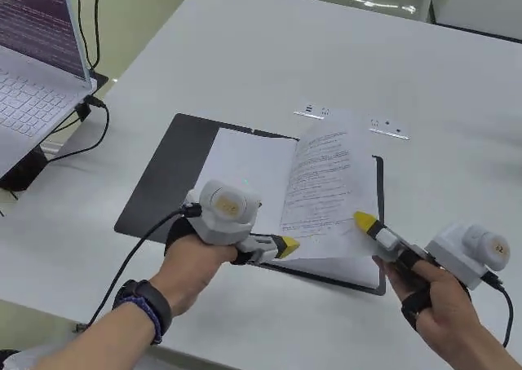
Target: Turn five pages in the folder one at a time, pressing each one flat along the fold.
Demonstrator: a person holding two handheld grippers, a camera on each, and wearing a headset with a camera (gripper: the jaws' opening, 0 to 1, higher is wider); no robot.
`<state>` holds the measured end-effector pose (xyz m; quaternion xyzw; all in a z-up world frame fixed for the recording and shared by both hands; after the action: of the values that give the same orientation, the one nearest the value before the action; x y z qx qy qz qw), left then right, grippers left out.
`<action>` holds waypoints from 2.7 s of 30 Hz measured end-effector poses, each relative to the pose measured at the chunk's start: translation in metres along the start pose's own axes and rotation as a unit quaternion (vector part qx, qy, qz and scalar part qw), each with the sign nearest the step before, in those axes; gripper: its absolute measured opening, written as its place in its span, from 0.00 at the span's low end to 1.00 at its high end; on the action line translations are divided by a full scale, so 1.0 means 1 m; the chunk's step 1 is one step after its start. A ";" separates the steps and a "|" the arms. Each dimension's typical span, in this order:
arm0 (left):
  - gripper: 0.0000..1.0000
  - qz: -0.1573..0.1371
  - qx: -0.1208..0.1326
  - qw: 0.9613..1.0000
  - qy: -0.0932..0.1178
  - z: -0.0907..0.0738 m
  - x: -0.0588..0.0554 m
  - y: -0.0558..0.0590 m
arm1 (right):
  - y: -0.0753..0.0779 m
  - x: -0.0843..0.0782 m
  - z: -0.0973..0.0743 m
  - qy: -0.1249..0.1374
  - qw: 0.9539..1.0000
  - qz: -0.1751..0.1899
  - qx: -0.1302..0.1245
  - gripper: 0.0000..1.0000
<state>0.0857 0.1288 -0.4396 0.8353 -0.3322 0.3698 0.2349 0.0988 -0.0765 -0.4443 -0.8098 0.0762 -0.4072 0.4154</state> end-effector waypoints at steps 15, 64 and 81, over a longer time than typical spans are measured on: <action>0.61 -0.018 0.019 1.000 0.010 -0.037 -0.013 -0.020 | -0.043 0.001 0.029 -0.002 0.999 -0.014 0.036 0.00; 0.66 -0.058 0.033 0.998 0.015 -0.098 -0.057 -0.049 | -0.113 -0.061 0.126 -0.083 0.993 -0.018 0.083 0.00; 0.67 -0.065 0.031 0.997 0.008 -0.095 -0.061 -0.057 | -0.118 -0.088 0.154 -0.127 0.988 -0.012 0.088 0.00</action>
<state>0.0523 0.2511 -0.4363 0.8591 -0.2636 0.3708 0.2346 0.1265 0.1339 -0.4603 -0.8160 -0.0233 -0.3114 0.4865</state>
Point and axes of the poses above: the centre of the closed fingertips' face, and the gripper's own axes: z roughly forward along the fingers, y roughly to its right, x roughly out of its top, the point moved 6 cm from there along -z, roughly backward along the fingers, and after that the axes turned 5 degrees about -y, right-handed, at the moved point
